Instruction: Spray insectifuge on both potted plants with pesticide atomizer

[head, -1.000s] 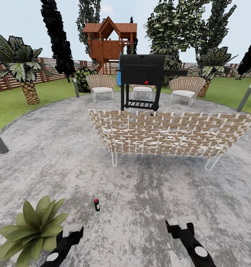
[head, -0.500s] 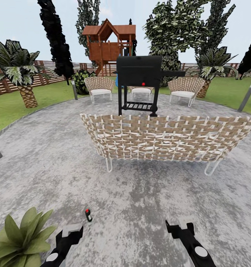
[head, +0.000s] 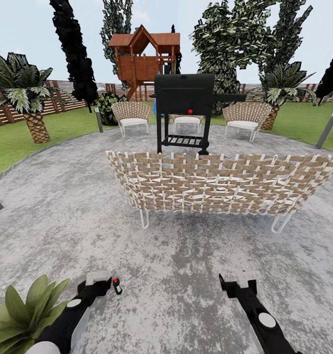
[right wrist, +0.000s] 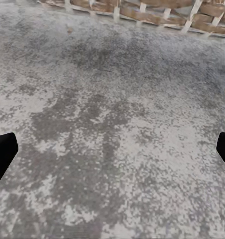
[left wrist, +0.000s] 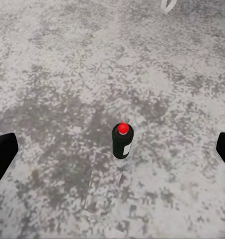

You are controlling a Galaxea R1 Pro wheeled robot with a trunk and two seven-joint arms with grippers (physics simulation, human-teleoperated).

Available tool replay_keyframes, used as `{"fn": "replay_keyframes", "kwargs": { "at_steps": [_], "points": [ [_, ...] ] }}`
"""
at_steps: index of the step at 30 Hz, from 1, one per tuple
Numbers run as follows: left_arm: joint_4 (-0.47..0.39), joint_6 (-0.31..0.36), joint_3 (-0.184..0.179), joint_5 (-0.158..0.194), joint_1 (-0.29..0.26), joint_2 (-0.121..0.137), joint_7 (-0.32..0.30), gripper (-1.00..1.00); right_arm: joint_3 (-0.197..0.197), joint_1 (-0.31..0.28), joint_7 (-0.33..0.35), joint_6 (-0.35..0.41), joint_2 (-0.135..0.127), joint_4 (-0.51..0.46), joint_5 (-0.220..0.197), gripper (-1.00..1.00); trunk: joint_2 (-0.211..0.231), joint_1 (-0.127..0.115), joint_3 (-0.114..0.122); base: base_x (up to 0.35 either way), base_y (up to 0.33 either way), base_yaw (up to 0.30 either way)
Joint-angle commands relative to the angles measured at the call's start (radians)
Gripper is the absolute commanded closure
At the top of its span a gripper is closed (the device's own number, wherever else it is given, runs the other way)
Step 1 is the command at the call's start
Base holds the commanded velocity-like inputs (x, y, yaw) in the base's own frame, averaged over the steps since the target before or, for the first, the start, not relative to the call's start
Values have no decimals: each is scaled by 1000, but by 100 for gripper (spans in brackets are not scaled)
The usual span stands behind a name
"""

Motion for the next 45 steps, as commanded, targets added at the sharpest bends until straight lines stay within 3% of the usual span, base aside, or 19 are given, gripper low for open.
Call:
{"fn": "replay_keyframes", "kwargs": {
  "at_steps": [1,9,21,27,35,45],
  "points": [
    [4,-2,2,-4,-1,0,-2,-100,-3,0,6,-3,0,0,11,-100,-7,4,-4,0,0,0],
    [13,-66,-2,-5,7,-3,-2,-100,-5,0,6,-5,0,-35,10,-100,-63,34,-29,0,0,0],
    [71,-74,0,-7,7,5,-1,-100,-3,-4,3,0,2,-48,11,-100,-147,80,-67,0,0,0],
    [72,-75,-1,-6,6,0,-1,-100,-3,-79,5,41,6,-93,9,-100,-189,103,-85,0,0,0],
    [72,-79,-2,-6,6,-6,-1,-100,-3,-95,10,68,8,-94,10,-100,-245,134,-110,0,0,0],
    [71,-80,-2,-16,8,1,-2,-100,-3,-96,10,69,7,-104,9,-100,-248,138,-149,0,0,0]
  ]
}}
